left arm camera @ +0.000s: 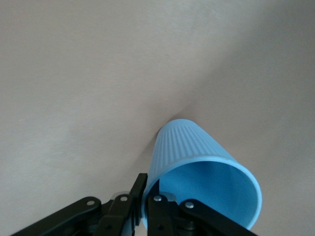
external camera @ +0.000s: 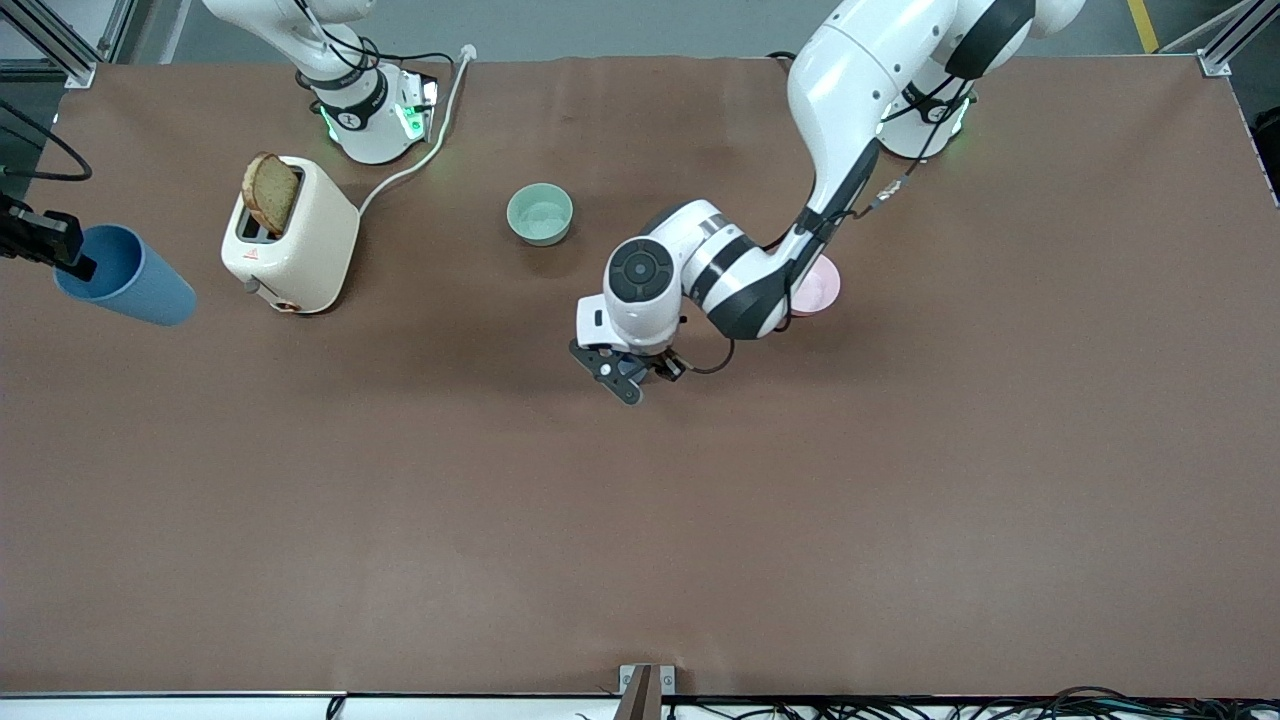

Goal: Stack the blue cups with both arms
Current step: 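Set the blue cup upright mid-table with the left gripper and release, then move the right gripper's cup above the placed cup while the left gripper withdraws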

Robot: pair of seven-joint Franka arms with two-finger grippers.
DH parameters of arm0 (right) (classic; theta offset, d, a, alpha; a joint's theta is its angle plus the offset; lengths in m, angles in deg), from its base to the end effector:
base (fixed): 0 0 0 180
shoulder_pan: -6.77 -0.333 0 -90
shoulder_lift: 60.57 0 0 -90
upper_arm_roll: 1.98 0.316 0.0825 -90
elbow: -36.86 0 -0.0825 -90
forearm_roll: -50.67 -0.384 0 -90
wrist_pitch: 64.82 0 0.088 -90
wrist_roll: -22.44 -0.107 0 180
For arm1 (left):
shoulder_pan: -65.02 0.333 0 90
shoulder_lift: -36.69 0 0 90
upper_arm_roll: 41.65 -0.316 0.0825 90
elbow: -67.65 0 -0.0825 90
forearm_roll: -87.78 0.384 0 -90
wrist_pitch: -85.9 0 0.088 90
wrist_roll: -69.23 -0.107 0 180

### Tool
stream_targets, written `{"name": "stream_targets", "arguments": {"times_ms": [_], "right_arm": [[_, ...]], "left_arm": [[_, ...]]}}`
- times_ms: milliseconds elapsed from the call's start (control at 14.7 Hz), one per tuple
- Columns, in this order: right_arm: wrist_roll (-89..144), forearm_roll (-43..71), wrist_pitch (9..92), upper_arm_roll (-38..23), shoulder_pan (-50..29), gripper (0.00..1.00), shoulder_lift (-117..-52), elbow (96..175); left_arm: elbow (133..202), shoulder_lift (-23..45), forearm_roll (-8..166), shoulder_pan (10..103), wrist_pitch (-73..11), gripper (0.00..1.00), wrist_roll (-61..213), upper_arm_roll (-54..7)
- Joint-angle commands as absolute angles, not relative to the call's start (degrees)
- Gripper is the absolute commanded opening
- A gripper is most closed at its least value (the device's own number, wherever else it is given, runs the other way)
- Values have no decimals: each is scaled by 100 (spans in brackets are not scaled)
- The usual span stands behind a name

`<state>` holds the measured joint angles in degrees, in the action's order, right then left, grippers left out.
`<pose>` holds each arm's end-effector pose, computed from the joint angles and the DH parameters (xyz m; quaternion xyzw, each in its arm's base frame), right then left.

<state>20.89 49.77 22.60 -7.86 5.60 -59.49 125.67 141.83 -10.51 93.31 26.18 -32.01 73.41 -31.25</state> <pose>0.5427 -0.0435 0.6406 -0.9985 0.0543 0.0025 0.0089 0.5111 -0.5364 0.2519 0.9244 -0.3799 -0.0325 0.0117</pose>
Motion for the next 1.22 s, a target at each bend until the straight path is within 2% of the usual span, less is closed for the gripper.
{"name": "stream_targets", "arguments": {"times_ms": [0,68,136,408,544,816,1155], "right_arm": [[2410,4935,2017,-769,721,1,-5969,12536],[2454,4848,2017,-769,774,1,-5969,12606],[2481,4786,2043,-778,800,1,-5969,12685],[2490,4786,2122,-778,792,1,-5960,12703],[2499,4786,2219,-778,783,1,-5960,12703],[2420,4733,2263,-725,652,0,-5960,12677],[1430,4584,3008,-707,-374,0,-6065,12834]], "left_arm": [[14034,-1139,9419,2574,-3231,16,7362,-3172],[14034,-1130,9419,2574,-3222,61,7371,-3171],[14042,-1087,9419,2582,-3222,100,7371,-3171],[14025,-596,9384,2670,-2759,100,7362,-3154],[14025,-122,9376,2871,-2581,100,7354,-3163],[14042,486,9358,3819,-2406,100,7362,-3163],[14042,706,9375,5217,-2132,100,7362,-3163]]}}
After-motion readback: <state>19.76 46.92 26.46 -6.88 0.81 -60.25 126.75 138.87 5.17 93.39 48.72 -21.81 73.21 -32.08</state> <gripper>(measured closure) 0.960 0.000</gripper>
